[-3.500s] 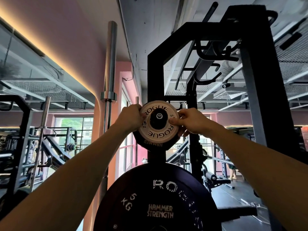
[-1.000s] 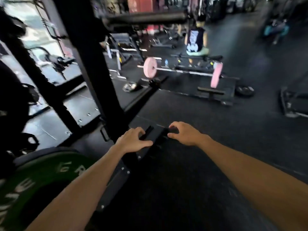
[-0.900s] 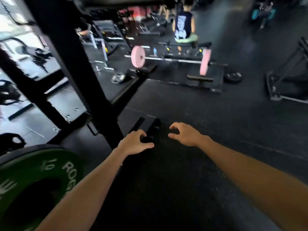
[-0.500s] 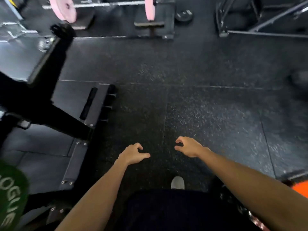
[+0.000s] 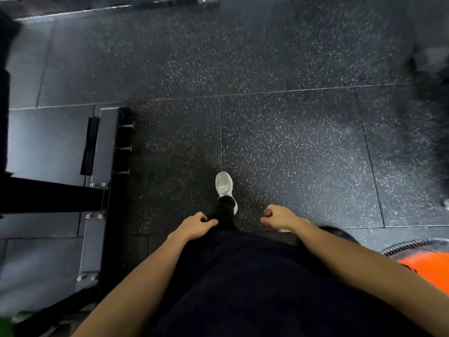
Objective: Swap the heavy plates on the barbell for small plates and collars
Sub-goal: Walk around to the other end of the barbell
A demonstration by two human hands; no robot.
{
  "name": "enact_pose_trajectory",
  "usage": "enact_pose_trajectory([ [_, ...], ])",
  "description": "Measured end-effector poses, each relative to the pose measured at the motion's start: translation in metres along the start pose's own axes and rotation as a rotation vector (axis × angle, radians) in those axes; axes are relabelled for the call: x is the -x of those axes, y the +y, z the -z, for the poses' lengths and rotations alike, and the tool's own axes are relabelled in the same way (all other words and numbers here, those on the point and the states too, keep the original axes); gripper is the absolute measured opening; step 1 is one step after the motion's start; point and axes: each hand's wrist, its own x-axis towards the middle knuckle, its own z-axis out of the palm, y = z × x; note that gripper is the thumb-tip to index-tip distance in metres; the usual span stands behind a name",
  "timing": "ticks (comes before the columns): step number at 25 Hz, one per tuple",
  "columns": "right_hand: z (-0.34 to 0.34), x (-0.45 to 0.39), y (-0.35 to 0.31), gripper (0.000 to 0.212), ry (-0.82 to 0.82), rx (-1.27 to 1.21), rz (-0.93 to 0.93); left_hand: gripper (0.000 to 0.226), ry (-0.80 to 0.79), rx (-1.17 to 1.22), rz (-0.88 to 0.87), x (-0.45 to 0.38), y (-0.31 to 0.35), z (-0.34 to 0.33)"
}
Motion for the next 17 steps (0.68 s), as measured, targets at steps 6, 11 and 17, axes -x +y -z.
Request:
enact_pose_trajectory([
  [6, 0.15, -0.076, -0.072, 0.042, 0.075, -0.062, -0.023, 0.052, -0.011, -0.031, -0.075, -0.075, 0.078, 0.164],
  [11, 0.264, -0.123, -0.14, 0.045, 0.169, -0.106, -0.017, 0.053, -0.026, -0.05, -0.124, -0.118, 0.136, 0.281],
  [17, 0.386, -0.205, -0.21, 0.044, 0.118, -0.012, 0.043, 0.054, -0.019, -0.057, -0.083, -0.185, 0.203, 0.38],
])
